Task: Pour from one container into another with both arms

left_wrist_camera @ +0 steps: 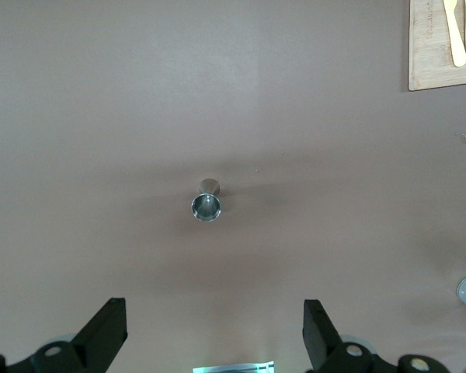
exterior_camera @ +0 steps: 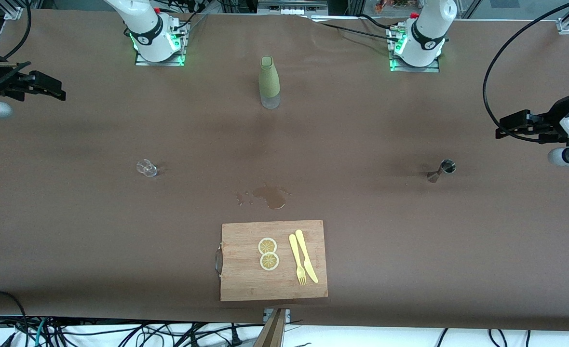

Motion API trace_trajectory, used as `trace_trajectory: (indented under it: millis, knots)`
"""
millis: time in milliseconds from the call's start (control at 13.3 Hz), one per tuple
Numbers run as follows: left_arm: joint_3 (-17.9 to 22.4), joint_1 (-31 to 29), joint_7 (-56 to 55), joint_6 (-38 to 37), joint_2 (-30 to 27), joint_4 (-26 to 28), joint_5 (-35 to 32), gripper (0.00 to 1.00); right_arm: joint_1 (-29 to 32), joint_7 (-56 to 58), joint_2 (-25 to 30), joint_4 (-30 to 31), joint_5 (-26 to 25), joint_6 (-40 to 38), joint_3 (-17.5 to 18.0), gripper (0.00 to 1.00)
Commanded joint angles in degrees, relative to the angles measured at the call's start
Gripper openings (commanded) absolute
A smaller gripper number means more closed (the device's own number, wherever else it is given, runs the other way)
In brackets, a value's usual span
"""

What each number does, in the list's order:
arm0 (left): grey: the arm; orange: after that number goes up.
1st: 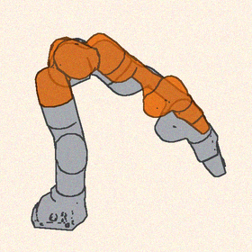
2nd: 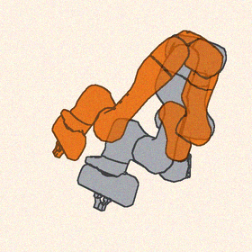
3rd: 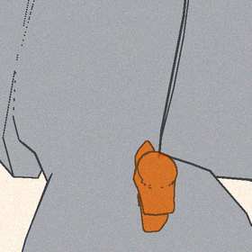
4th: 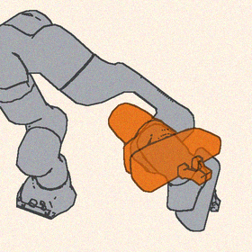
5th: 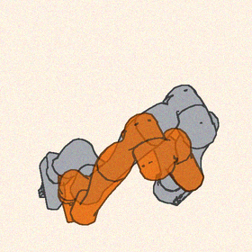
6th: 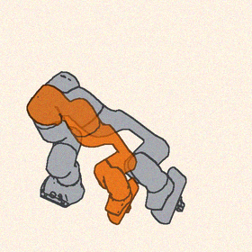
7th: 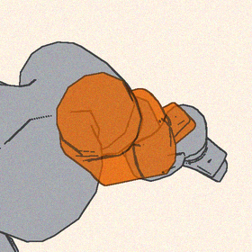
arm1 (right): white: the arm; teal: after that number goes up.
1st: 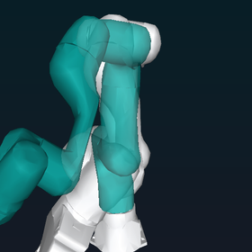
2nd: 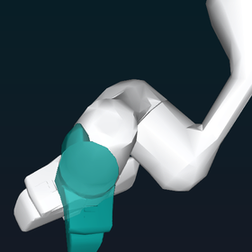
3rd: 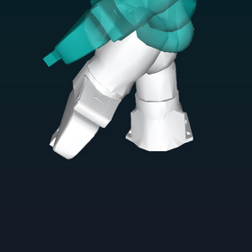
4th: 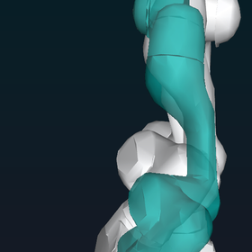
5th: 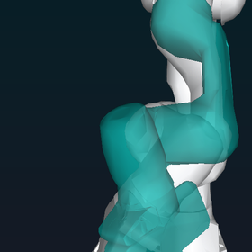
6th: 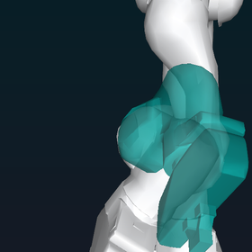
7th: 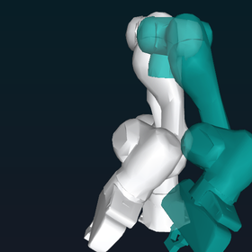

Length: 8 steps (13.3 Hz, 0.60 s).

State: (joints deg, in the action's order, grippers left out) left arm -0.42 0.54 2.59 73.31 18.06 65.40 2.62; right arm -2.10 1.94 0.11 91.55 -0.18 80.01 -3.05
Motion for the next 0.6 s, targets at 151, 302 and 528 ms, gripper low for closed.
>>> trace_trajectory:
  millis: [151,302,528]
  knots:
    - [-0.55,-0.10,-0.74,1.14,-1.36,1.66,-0.87,1.00,0.43,-6.05,0.24,-1.37,0.97,0.84,-2.30,1.00]
    - [-0.55,-0.10,-0.74,1.14,-1.36,1.66,-0.87,1.00,0.43,-6.77,0.16,-1.37,2.02,2.42,-4.67,1.00]
    - [-0.46,-0.10,-0.66,1.14,-1.36,1.58,-0.69,1.00,0.51,-6.86,0.24,-1.37,5.71,2.08,-10.03,1.00]
